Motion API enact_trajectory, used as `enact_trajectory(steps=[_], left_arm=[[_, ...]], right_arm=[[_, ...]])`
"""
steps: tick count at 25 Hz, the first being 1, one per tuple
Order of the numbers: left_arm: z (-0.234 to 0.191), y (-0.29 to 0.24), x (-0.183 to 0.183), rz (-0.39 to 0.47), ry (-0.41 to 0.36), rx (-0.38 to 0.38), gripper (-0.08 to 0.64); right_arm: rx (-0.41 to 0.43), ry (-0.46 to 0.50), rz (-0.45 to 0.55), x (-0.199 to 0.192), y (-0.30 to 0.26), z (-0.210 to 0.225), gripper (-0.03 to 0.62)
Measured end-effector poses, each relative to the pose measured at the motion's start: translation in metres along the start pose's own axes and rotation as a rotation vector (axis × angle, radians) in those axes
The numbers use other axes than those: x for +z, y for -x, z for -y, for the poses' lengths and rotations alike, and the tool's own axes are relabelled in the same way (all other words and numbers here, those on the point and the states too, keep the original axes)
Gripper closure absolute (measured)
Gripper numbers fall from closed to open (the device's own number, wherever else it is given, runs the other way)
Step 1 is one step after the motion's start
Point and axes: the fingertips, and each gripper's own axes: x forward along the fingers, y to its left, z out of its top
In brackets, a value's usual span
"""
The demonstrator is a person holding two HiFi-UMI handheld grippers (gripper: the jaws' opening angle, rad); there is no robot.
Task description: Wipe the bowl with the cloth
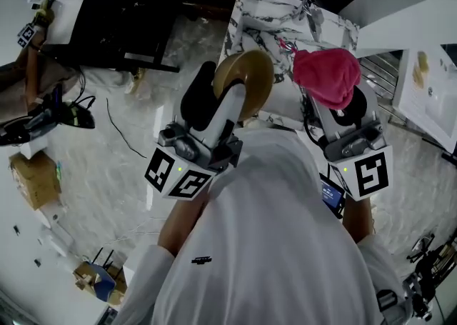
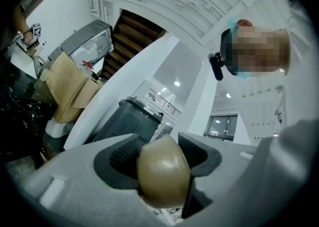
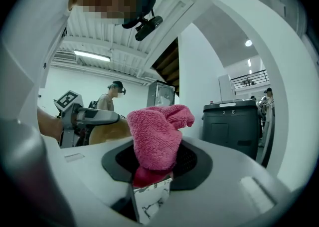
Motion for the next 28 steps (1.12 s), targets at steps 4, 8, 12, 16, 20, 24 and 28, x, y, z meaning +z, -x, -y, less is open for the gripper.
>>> enact_trajectory(steps=[4,8,12,16,20,24,28], left_arm=[[0.002,0.002,-0.005,-0.019,-0.033,-0.010,0.305],[0.003,0.001,-0.015,-0.057,-0.106,-0.009,0.305],[0.005,-0.002,-0.026,-0.095,-0.161,-0.018,0.305],[0.004,-0.005,-0.036,-0.133,-0.209,-0.011,0.305],[0.000,-0.003,-0.048,-0.175,-0.234,0.010,0.305],[-0.003,-0.002,-0.053,-0.186,-0.243,0.024,0.305],[-0.004,0.000,-0.055,-0.191,-0.238,0.038,0.307]], right_arm=[[-0.089,-0.009,-0.021,-0.012,0.008,0.017,0.453],[-0.145,-0.028,-0.052,-0.027,0.016,0.025,0.453],[-0.190,-0.063,-0.084,-0.048,0.022,0.027,0.453],[-0.226,-0.113,-0.139,-0.070,0.027,0.025,0.456],[-0.227,-0.126,-0.156,-0.078,0.027,0.020,0.456],[-0.229,-0.122,-0.153,-0.077,0.023,0.020,0.456],[-0.224,-0.128,-0.169,-0.080,0.022,0.015,0.456]])
